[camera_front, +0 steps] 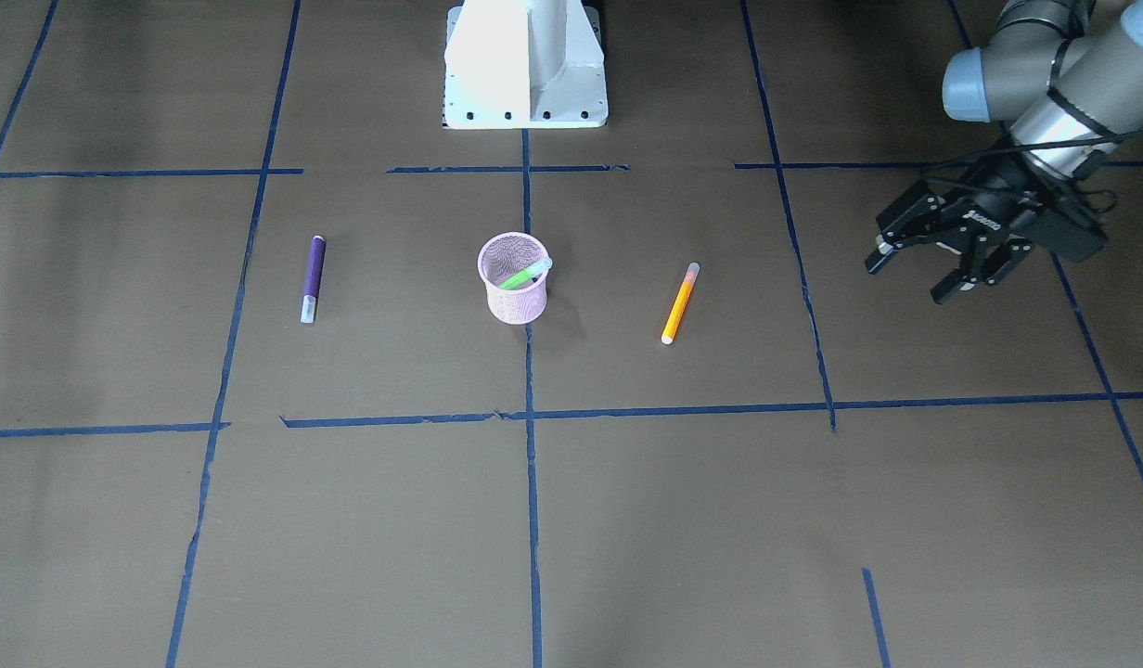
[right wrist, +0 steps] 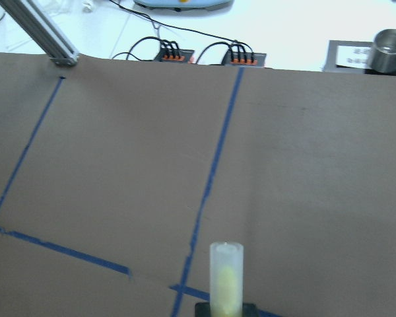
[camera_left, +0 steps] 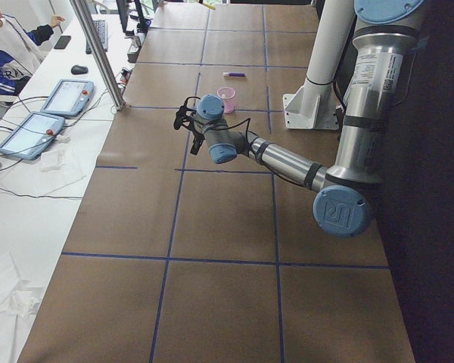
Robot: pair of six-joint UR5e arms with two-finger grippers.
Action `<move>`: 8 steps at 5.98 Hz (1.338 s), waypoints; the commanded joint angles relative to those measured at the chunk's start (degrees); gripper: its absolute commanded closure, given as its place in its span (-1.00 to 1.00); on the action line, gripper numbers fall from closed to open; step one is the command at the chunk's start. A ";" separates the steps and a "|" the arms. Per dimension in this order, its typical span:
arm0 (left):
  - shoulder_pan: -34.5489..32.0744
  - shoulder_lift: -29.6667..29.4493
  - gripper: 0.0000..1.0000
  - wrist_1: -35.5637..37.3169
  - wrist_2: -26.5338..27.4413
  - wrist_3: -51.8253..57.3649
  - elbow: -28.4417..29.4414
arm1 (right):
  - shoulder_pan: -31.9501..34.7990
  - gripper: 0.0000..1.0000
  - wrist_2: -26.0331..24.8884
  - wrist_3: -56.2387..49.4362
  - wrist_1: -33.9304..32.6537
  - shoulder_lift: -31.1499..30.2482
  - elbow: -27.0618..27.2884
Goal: Collect pens into pen holder
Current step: 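Carry the yellow marker to the cup while the left gripper nears the orange marker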
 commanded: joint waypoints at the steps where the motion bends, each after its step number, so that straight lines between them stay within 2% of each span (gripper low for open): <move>1: 4.82 -6.85 -1.00 9.28 3.08 0.07 -0.28 | -9.81 1.00 -10.23 8.31 0.00 4.59 5.03; 2: 9.97 -7.84 -1.00 10.30 8.76 0.07 0.15 | -12.64 1.00 -12.88 13.12 0.00 8.61 5.04; 3: 12.37 -10.29 -1.00 13.44 9.95 0.07 0.76 | -16.41 1.00 -17.52 14.12 0.00 10.83 5.57; 4: 13.35 -13.62 -1.00 19.56 10.65 2.25 0.77 | -20.88 1.00 -22.62 17.96 2.00 11.11 6.35; 5: 13.63 -13.83 -1.00 19.89 11.62 2.97 1.03 | -28.06 1.00 -32.93 20.26 5.07 12.33 6.88; 6: 13.63 -13.83 -1.00 19.89 11.72 2.97 1.29 | -34.92 1.00 -42.43 21.94 5.19 14.26 6.89; 8: 13.54 -13.83 -1.00 19.80 11.72 2.97 1.64 | -45.48 1.00 -56.70 21.17 5.02 17.68 6.45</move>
